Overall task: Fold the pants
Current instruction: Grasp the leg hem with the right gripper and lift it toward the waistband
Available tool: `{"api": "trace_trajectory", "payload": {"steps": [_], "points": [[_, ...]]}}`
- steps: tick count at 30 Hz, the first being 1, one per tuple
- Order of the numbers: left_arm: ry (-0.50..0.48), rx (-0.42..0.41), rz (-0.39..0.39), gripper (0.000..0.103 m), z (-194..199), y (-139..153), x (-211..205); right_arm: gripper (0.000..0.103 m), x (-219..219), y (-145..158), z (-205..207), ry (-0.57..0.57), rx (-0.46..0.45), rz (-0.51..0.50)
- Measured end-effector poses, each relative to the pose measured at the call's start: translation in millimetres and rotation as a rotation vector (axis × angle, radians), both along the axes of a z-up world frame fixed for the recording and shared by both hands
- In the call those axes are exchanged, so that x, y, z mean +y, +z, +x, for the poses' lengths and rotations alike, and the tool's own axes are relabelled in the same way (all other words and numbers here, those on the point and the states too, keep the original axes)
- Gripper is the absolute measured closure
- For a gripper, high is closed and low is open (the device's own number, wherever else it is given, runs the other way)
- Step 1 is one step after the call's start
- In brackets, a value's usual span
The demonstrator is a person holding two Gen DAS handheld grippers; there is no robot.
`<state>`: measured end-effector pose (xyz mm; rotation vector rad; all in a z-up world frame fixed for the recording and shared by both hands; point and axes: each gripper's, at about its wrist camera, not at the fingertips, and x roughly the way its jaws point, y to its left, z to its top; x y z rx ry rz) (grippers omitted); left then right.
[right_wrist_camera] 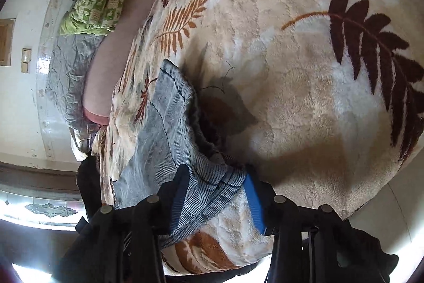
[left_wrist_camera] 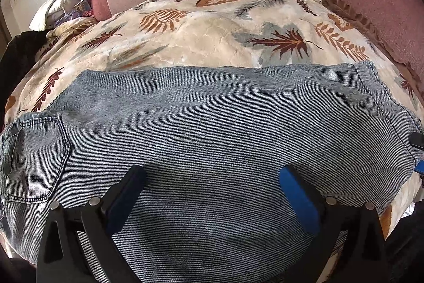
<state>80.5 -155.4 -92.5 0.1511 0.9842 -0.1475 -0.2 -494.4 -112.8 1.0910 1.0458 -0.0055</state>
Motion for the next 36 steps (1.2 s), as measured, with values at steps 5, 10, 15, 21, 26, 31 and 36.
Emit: {"api": "trace_trajectory", "payload": {"steps": [5,10,15,21,26,31,36], "points": [[0.001,0.037,-0.027,0.002,2.6,9.5,3.8,0.064,3.1,1.5,1.0,0.017,0.004,-0.041],[0.058,-0.056,0.039,0.002,-4.5,21.3,9.9,0.069,7.7,4.5,3.0,0.034,0.005,-0.084],[0.04,-0.015,0.088,0.0,0.9,-0.3,6.6,0.069,10.8,6.6,4.6,0.037,0.009,-0.111],[0.037,-0.006,0.065,0.0,1.2,-1.6,9.9,0.071,21.5,25.9,9.8,0.071,-0.004,-0.212],[0.026,0.015,-0.072,0.002,3.3,9.8,24.9,0.078,51.0,80.3,22.0,0.136,-0.109,-0.349],[0.146,-0.087,-0.248,0.003,-14.6,51.5,87.8,0.085,136.3,147.7,40.6,0.312,-0.275,-0.538],[0.297,-0.195,-0.281,0.003,-38.1,84.3,172.3,0.085,267.9,160.3,40.0,0.585,-0.414,-0.655]]}}
